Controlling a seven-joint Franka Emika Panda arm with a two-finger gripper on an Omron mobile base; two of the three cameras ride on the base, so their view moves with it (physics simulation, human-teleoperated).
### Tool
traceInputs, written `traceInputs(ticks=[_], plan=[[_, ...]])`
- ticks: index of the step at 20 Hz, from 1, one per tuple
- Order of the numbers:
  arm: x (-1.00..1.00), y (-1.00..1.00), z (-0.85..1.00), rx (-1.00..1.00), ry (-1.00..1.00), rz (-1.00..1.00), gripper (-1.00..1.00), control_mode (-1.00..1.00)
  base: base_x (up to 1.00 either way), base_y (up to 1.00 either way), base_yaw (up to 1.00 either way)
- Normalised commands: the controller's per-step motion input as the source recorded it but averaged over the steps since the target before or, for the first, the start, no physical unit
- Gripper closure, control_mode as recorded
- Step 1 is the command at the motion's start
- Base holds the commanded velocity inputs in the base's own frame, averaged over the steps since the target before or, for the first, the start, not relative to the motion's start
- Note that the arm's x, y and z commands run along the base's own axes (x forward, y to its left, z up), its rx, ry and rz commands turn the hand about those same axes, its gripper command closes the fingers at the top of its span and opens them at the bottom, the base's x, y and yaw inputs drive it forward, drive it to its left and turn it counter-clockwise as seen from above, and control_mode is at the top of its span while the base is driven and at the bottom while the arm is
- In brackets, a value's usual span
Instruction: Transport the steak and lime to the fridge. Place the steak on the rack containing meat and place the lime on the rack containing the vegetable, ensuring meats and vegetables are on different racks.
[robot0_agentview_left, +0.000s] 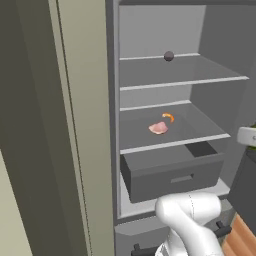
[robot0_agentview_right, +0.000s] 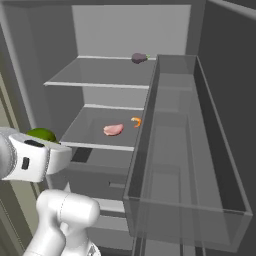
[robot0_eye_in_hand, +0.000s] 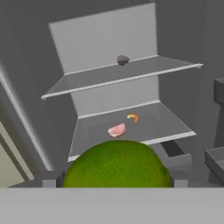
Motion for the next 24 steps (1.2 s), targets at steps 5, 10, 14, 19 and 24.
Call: traceInputs(ticks=[5, 10, 14, 19, 24], plan=[[0.0, 0.04, 0.6, 0.01, -0.07, 0.0, 1.0, -1.0, 0.0, 0.0, 0.0], [0.04, 0.0, 0.44, 0.02, 0.0, 0.0, 1.0, -1.0, 0.0, 0.0, 0.0], [0.15, 0.0, 0.32, 0.0, 0.0, 0.0, 1.0, -1.0, 0.0, 0.0, 0.0], [0.28, 0.03, 0.22, 0.0, 0.0, 0.0, 1.0, -1.0, 0.0, 0.0, 0.0], [0.38, 0.0, 0.01, 0.0, 0.0, 0.0, 1.0, -1.0, 0.0, 0.0, 0.0]])
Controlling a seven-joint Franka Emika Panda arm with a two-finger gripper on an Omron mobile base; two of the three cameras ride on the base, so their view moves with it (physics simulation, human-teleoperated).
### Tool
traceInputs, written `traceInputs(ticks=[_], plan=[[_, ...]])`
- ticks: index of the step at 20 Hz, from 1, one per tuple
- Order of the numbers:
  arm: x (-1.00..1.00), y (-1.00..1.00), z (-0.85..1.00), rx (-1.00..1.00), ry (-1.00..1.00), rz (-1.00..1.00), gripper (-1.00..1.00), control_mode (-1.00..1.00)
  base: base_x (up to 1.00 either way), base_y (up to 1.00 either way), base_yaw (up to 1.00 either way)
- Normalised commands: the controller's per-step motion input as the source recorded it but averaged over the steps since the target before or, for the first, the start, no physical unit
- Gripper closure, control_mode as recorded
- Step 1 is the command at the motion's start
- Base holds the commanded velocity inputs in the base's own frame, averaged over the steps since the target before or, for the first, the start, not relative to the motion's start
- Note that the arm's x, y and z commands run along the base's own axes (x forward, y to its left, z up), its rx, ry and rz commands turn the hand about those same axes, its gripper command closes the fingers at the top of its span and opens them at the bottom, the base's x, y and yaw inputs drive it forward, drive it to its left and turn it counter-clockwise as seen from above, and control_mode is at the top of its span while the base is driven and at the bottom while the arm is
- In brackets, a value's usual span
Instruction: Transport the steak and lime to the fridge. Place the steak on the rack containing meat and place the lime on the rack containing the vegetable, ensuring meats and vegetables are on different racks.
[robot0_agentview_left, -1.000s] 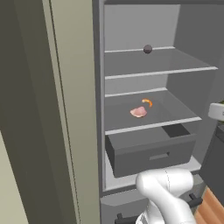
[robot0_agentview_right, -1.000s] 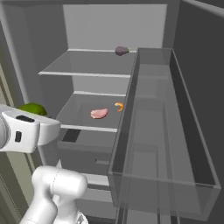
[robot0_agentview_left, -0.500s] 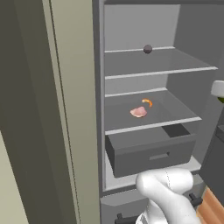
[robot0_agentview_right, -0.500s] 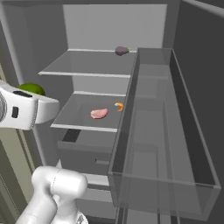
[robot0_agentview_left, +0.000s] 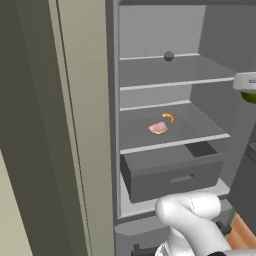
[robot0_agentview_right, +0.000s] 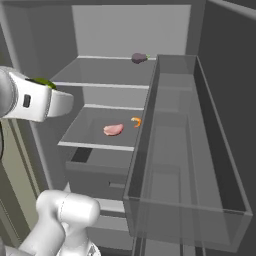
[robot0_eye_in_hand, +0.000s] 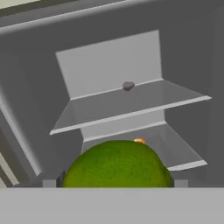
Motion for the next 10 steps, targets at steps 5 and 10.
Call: traceInputs(ticks=[5, 10], plan=[[0.6, 0.0, -0.02, -0.03, -0.03, 0.0, 1.0, -1.0, 0.0, 0.0, 0.0], [0.62, 0.0, -0.01, 0.0, -0.02, 0.01, 1.0, -1.0, 0.0, 0.0, 0.0]])
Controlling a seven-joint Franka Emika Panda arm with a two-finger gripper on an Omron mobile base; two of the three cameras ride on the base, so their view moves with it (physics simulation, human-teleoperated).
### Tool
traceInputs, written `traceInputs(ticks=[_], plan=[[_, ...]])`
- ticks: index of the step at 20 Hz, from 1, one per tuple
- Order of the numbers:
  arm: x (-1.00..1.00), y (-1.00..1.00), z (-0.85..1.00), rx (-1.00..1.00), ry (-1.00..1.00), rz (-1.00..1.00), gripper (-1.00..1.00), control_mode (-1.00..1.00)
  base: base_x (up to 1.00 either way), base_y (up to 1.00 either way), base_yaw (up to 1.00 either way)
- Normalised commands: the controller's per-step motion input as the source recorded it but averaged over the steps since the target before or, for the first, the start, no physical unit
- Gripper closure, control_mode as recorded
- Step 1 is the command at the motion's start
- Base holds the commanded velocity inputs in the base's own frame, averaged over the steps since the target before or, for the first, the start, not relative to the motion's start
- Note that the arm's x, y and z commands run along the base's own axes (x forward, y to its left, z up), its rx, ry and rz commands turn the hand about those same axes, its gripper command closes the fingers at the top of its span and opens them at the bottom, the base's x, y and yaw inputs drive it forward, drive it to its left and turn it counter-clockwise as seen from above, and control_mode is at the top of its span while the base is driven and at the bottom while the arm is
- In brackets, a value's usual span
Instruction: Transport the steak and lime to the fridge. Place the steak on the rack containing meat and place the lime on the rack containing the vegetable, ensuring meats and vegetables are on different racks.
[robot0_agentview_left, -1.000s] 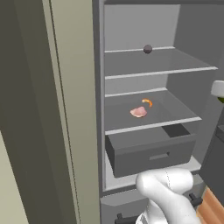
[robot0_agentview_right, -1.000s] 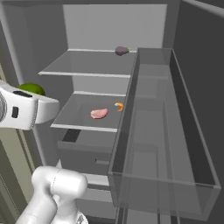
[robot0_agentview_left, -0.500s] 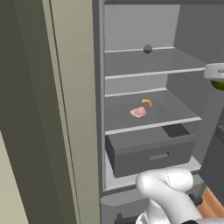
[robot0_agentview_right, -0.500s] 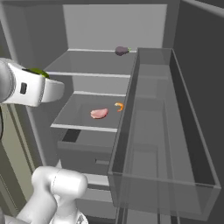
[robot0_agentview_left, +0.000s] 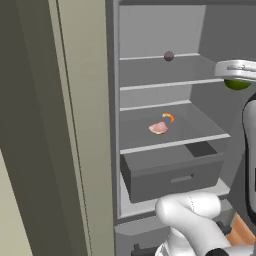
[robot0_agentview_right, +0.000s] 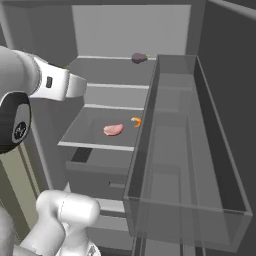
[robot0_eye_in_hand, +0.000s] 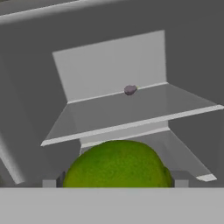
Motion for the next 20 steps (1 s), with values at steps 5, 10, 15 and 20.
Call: traceInputs(ticks=[5, 10, 15, 20], plan=[[0.83, 0.0, -0.17, 0.0, 0.0, 0.01, 1.0, -1.0, 0.0, 0.0, 0.0], [0.88, 0.0, -0.17, 0.0, 0.0, 0.0, 1.0, -1.0, 0.0, 0.0, 0.0], [1.0, 0.02, -0.24, -0.01, 0.0, 0.0, 1.0, -1.0, 0.0, 0.0, 0.0], [1.0, 0.02, -0.21, 0.0, 0.0, 0.0, 1.0, -1.0, 0.0, 0.0, 0.0]])
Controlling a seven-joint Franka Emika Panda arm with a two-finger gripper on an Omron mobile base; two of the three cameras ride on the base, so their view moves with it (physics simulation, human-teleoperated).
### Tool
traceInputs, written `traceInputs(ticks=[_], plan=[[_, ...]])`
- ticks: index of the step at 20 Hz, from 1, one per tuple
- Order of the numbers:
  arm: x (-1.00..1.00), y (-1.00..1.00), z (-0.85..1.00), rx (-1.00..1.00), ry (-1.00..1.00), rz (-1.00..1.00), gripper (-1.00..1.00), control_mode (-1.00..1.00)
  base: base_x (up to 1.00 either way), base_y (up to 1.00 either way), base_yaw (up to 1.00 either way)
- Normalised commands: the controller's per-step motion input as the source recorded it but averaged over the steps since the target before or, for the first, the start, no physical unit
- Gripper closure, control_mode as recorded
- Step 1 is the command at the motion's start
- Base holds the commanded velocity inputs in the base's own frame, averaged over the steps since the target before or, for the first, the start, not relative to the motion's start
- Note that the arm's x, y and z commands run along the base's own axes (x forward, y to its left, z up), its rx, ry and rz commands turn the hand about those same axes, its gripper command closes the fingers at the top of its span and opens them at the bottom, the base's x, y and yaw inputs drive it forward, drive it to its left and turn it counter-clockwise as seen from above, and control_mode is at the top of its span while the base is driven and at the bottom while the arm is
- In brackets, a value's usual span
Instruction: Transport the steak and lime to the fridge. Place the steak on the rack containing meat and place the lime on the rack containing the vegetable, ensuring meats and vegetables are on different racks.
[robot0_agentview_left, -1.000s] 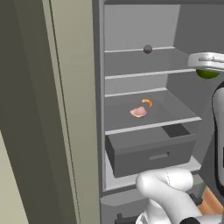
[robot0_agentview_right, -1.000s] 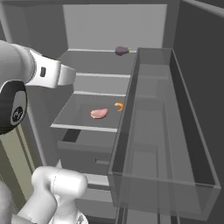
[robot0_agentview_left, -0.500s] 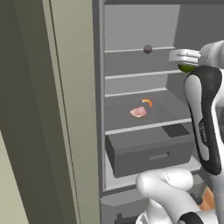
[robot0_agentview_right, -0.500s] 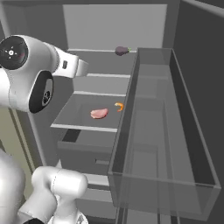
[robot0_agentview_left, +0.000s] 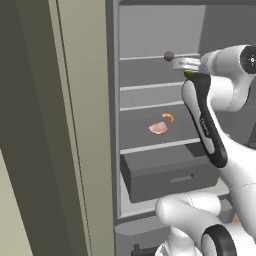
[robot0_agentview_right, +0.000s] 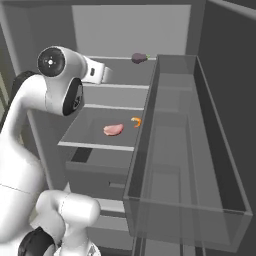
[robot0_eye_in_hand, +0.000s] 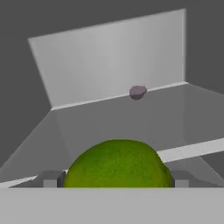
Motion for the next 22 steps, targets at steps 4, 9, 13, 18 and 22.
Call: traceInputs(ticks=[4, 9, 13, 18, 22], plan=[[0.89, 0.0, -0.19, 0.0, 0.03, 0.0, 1.0, -1.0, 0.0, 0.0, 0.0], [0.86, 0.0, -0.14, 0.0, 0.14, 0.0, 1.0, -1.0, 0.0, 0.0, 0.0], [0.79, 0.0, -0.19, 0.0, 0.08, 0.0, 1.0, -1.0, 0.0, 0.0, 0.0], [0.64, 0.0, -0.17, 0.0, 0.03, 0.0, 1.0, -1.0, 0.0, 0.0, 0.0], [0.45, 0.0, -0.24, 0.0, 0.0, 0.01, 1.0, -1.0, 0.0, 0.0, 0.0]])
